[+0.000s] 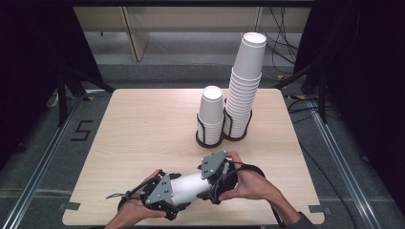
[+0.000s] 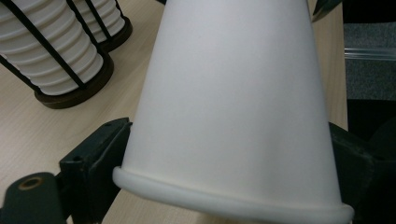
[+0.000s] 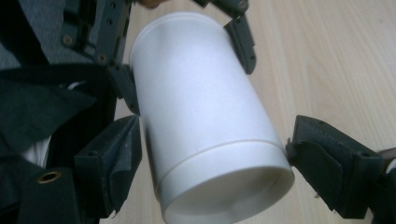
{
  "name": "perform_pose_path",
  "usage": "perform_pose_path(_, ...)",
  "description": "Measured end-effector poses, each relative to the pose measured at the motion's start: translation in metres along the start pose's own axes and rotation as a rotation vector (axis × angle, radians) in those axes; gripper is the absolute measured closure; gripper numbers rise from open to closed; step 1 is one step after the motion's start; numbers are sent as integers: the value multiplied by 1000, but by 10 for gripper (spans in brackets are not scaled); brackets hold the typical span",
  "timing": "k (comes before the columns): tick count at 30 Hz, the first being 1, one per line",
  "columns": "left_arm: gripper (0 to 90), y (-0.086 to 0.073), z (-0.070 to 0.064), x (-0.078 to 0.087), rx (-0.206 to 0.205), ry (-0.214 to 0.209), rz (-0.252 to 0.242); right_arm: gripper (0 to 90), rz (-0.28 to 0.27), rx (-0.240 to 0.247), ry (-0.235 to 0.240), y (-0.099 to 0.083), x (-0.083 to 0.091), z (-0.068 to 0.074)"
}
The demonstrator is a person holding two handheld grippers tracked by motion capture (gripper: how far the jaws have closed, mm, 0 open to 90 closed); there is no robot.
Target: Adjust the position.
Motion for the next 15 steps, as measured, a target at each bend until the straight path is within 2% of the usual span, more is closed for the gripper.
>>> perform_pose_path(1,108,0,-1,1,-17,-7,13,178,41,-1,13,-2,-3,5)
perform_pose_path(2,108,0,-1,1,-17,-7,13,178,41,-1,13,-2,-3,5)
perform_pose_path(3,107,1,-4,1,-25,-17,10,175,62,44,31,-3,-8,6)
perform_pose_path(5,108,1,-4,1,-35,-15,13,179,72,43,36,-4,-9,7)
perform_pose_path(7,107,1,-7,2,-47,-23,16,191,76,47,66,-5,-12,11)
perform_pose_path(15,105,-1,-10,1,-78,-42,22,226,123,82,82,-12,-16,10)
Point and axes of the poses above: each handheld gripper's, and its own axes: x roughly backward along the jaws, y roughly out of its top, z roughly to its left, the point moved 8 cm from there along -x, roughly forward along the jaws, and after that the axes turned 4 degrees about y, right-handed, at the moved point
